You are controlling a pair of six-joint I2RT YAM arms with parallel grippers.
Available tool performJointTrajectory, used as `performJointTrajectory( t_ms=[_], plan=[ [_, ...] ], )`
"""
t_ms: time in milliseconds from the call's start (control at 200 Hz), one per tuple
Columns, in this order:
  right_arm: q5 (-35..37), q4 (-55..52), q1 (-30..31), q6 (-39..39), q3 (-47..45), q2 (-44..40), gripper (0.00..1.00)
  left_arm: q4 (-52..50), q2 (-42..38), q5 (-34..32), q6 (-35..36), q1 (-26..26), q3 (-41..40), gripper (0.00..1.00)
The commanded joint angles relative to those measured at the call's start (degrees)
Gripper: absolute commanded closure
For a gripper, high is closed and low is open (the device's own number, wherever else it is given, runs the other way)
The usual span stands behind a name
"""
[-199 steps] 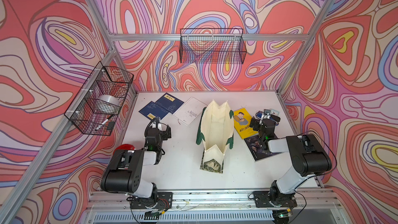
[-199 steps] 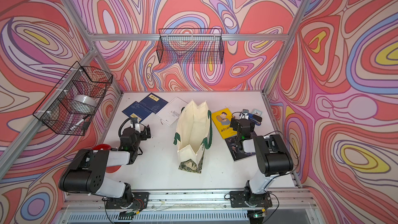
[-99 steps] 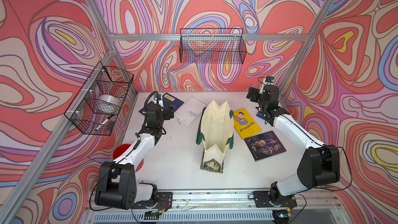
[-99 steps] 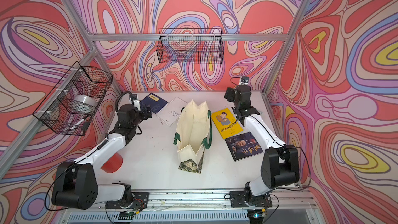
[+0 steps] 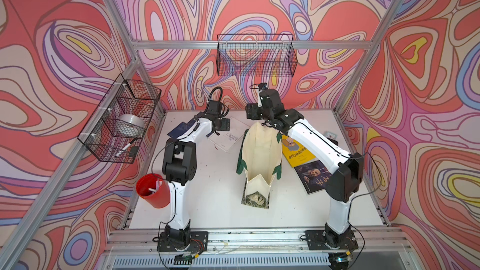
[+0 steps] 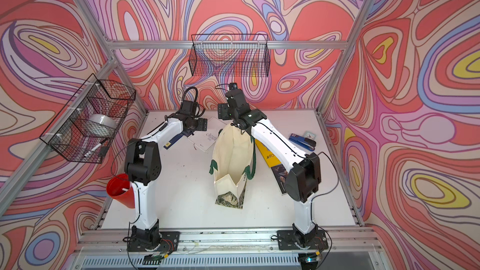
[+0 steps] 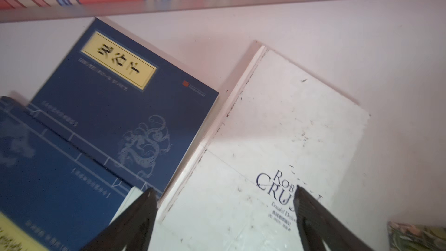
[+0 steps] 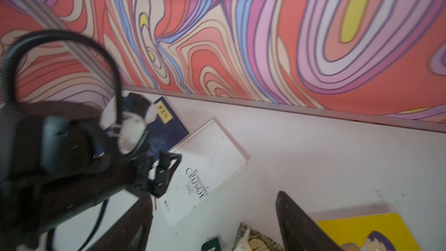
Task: Put the books into the canvas bag
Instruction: Move the canvas bag to the center of the board.
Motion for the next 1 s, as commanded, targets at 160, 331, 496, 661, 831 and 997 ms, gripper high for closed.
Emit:
performJointTrajectory(
  t_ms=[160,331,496,661,831,997],
  plan=[
    [-0.39,-7.2,4.53,0.89,9.2,8.26,0.2,-19.83,16.43,-2.85,2.26,0.06,23.2,0.08],
    [0.68,-9.94,4.91,1.69,9.94,7.0,0.2,-25.28,17.91,-1.34,-0.46,-0.27,22.87,0.09],
    [7.82,-18.93,4.83,1.9,13.59,4.75,0.17,-21.25,10.32,1.35,-5.82,-0.3,5.5,0.14],
    [14.94,-32.09,0.73,3.64,14.92,1.27,0.14,-20.5,4.37,-0.03,-8.77,-1.13,-6.02,0.18],
    [13.97,-34.83,-4.6,5.43,2.51,-8.06,0.11,-19.25,-0.81,-1.66,-10.25,-2.14,-14.48,0.18],
    [5.89,-31.68,-7.67,6.68,-8.99,-12.53,0.12,-17.43,-3.28,-1.92,-10.5,-2.26,-18.35,0.2]
  ],
)
